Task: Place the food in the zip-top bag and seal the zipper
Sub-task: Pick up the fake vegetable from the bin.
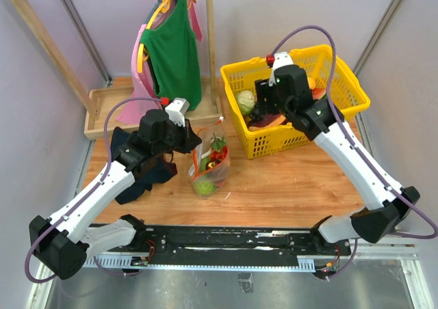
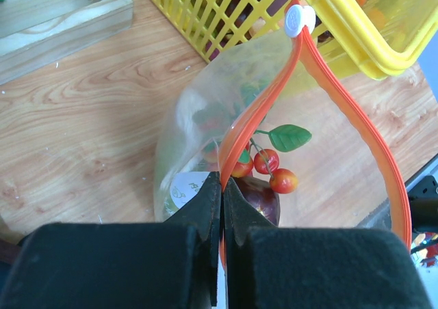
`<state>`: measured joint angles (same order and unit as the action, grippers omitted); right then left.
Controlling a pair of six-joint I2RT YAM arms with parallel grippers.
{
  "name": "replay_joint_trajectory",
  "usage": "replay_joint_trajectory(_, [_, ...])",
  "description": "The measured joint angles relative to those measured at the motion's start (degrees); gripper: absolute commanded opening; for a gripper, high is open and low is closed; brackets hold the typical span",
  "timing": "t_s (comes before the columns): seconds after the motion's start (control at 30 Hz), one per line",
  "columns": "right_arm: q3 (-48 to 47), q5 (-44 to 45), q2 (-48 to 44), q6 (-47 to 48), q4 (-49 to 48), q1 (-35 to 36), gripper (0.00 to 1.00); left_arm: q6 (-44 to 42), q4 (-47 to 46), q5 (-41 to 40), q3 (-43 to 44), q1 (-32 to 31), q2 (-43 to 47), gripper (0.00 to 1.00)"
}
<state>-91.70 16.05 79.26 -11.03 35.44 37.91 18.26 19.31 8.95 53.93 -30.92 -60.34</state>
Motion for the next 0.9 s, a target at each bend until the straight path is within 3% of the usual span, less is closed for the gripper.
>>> replay_joint_trajectory(0.43, [-1.6,-2.7,15.4,3.3,-3.3,-24.2,0.77,0.0,0.0,-0.3,0.0,0.0,-1.2,0.01])
replay_joint_trajectory(0.9, [-4.0,-7.1,29.9,0.9,-13.9,-34.1,0.84,0.0,0.0,-0.4,0.0,0.0,-3.7,0.0])
